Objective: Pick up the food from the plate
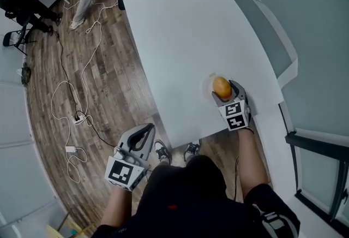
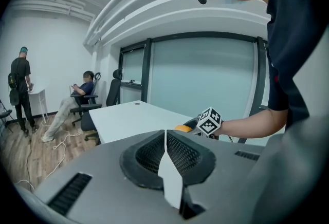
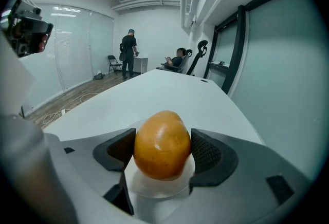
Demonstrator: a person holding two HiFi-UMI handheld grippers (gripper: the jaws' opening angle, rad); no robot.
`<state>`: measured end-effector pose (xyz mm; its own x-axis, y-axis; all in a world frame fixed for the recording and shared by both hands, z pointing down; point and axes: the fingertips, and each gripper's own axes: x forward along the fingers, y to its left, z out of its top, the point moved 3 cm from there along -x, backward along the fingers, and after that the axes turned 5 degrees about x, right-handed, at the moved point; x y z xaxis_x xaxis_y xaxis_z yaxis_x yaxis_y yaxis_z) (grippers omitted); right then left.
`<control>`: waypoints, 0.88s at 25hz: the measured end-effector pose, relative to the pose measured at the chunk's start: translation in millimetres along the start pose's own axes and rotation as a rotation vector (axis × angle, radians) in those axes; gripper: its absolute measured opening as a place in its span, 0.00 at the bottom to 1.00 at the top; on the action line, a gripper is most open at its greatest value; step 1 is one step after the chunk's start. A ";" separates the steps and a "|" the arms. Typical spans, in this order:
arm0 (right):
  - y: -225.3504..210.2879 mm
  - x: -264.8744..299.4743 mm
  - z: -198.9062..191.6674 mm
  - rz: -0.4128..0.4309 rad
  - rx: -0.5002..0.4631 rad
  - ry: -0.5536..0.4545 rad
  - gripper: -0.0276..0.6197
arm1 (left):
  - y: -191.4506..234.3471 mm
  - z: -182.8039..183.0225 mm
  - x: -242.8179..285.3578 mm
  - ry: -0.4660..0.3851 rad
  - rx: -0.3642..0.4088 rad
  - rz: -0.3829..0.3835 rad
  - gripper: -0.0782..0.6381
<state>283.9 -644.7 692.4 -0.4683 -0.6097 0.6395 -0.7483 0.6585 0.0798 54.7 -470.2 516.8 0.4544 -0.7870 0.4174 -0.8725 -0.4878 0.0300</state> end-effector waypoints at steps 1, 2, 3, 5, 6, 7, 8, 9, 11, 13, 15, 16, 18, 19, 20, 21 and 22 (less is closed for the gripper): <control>0.1 -6.2 5.3 -0.009 0.005 -0.016 0.59 | -0.3 3.1 -2.2 -0.007 0.002 -0.002 0.15; 0.3 -13.5 10.9 -0.018 0.011 -0.033 0.59 | -0.8 6.6 -4.9 -0.015 0.006 -0.004 0.15; 0.8 -21.4 16.8 -0.026 0.018 -0.050 0.59 | -1.1 10.2 -8.0 -0.023 0.011 -0.006 0.15; 3.7 -39.0 30.5 -0.037 0.032 -0.090 0.58 | -0.9 17.4 -14.3 -0.043 0.029 -0.010 0.15; 6.0 -49.0 38.1 -0.042 0.037 -0.111 0.58 | -0.6 21.1 -17.7 -0.055 0.041 -0.014 0.15; 9.3 -59.7 46.1 -0.046 0.041 -0.131 0.58 | -0.3 25.2 -21.7 -0.067 0.051 -0.017 0.15; 14.2 -70.9 54.5 -0.049 0.040 -0.148 0.58 | 0.3 30.0 -26.5 -0.077 0.057 -0.020 0.15; 20.7 -82.0 63.2 -0.052 0.036 -0.164 0.58 | 1.6 34.7 -31.9 -0.089 0.063 -0.023 0.15; 36.5 -103.2 81.4 -0.056 0.017 -0.198 0.58 | 7.2 41.3 -42.4 -0.117 0.089 -0.027 0.15; 50.4 -124.0 100.3 -0.065 0.002 -0.243 0.58 | 14.8 48.4 -50.8 -0.141 0.107 -0.022 0.15; 60.5 -145.7 120.3 -0.081 -0.007 -0.294 0.58 | 22.8 58.3 -58.2 -0.168 0.122 -0.016 0.15; 64.6 -157.0 130.3 -0.092 -0.010 -0.320 0.58 | 26.6 63.8 -62.4 -0.185 0.134 -0.015 0.15; 72.8 -179.7 148.6 -0.113 -0.007 -0.375 0.58 | 32.3 74.6 -72.8 -0.212 0.141 -0.017 0.15; 77.4 -190.9 157.1 -0.126 -0.002 -0.403 0.58 | 34.7 79.1 -78.3 -0.227 0.144 -0.020 0.15; 82.2 -201.9 165.6 -0.139 0.002 -0.430 0.58 | 37.3 82.9 -83.5 -0.246 0.155 -0.025 0.15; 87.5 -212.7 173.8 -0.154 0.007 -0.458 0.58 | 40.0 86.4 -88.7 -0.269 0.172 -0.032 0.15; 93.2 -223.1 181.7 -0.169 0.011 -0.485 0.58 | 42.5 90.0 -94.5 -0.291 0.187 -0.038 0.15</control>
<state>233.3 -527.4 418.3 -0.5026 -0.8433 0.1901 -0.8360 0.5302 0.1416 -9.1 -450.5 396.9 0.5414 -0.8286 0.1423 -0.8181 -0.5583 -0.1379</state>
